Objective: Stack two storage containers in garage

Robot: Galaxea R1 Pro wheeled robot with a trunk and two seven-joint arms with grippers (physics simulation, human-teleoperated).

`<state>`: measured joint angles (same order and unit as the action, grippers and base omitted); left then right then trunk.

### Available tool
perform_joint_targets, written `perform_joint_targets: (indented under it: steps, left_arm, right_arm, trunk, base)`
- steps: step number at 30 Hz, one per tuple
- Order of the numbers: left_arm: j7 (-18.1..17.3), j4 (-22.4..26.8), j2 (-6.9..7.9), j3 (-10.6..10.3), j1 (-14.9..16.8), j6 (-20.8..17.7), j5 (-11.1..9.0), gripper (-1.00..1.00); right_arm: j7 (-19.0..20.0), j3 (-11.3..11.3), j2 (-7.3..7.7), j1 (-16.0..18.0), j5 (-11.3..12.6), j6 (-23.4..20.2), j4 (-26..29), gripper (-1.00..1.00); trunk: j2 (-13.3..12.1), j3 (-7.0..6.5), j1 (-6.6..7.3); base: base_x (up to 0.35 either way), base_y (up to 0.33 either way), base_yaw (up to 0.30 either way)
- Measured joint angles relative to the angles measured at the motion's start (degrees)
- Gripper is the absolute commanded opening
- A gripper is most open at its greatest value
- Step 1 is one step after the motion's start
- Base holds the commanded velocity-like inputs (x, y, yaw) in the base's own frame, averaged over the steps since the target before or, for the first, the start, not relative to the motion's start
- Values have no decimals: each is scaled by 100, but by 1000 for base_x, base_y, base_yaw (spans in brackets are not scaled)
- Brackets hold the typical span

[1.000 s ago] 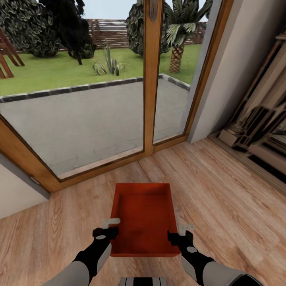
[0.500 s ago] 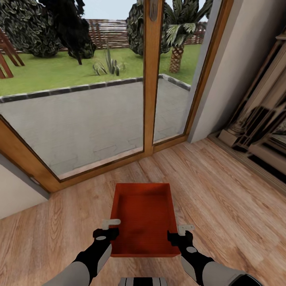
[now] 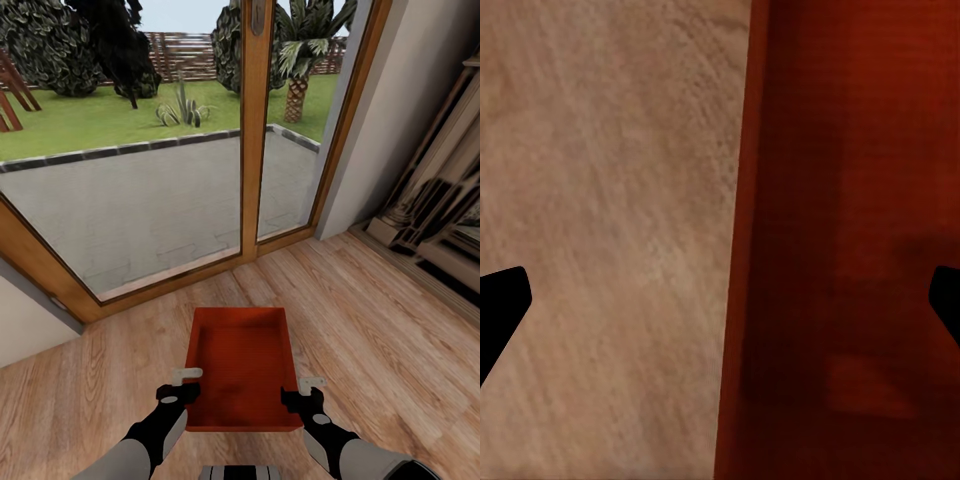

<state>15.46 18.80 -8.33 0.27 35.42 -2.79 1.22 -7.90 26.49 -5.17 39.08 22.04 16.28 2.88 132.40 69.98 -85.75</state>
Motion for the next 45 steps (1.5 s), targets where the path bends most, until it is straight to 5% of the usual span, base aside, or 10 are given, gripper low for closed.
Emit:
perform_joint_targets:
  steps: [13,45]
  left_arm:
    - [-7,-1,0,14,0,-14,-3,100]
    - [-8,10,0,6,0,32,5,100]
  right_arm:
    - [2,-1,0,0,4,0,1,100]
    - [2,0,-9,0,-5,0,0,100]
  trunk:
    - [400,179,-219]
    - [481,215,-264]
  base:
    - [0,0,0]
    - [0,0,0]
